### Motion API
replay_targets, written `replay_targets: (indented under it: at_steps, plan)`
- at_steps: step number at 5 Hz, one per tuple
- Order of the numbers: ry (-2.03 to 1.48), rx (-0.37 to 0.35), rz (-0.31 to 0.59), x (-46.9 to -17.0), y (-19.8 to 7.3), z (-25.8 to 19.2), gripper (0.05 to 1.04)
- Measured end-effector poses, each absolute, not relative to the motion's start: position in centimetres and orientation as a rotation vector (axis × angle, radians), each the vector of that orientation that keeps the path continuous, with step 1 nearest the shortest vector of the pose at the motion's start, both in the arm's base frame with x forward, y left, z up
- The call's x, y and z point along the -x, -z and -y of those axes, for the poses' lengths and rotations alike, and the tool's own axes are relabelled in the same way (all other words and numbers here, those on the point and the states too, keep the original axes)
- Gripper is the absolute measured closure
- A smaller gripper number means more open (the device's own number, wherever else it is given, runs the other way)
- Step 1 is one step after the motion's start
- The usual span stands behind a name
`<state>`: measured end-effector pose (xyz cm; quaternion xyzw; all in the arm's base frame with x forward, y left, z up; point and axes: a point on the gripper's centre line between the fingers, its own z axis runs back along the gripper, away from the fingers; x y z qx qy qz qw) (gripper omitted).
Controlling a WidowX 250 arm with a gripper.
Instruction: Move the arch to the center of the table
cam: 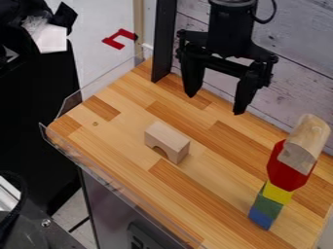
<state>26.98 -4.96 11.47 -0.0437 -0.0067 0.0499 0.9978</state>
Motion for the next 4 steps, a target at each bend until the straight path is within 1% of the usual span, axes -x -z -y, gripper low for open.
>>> replay_targets:
  at_steps: [1,2,3,4]
  plan:
    - [-0.105,0.085,-0.016,-26.7,-10.7,5.0,0.083]
    - [-0.200,0.116,-0.014,-27.1,-10.4,4.1,0.084]
    - [-0.316,0.114,-0.034,-27.3,-9.7,2.6,0.083]
    - [-0.548,0.045,-0.117,-27.1,-8.4,1.3,0.083]
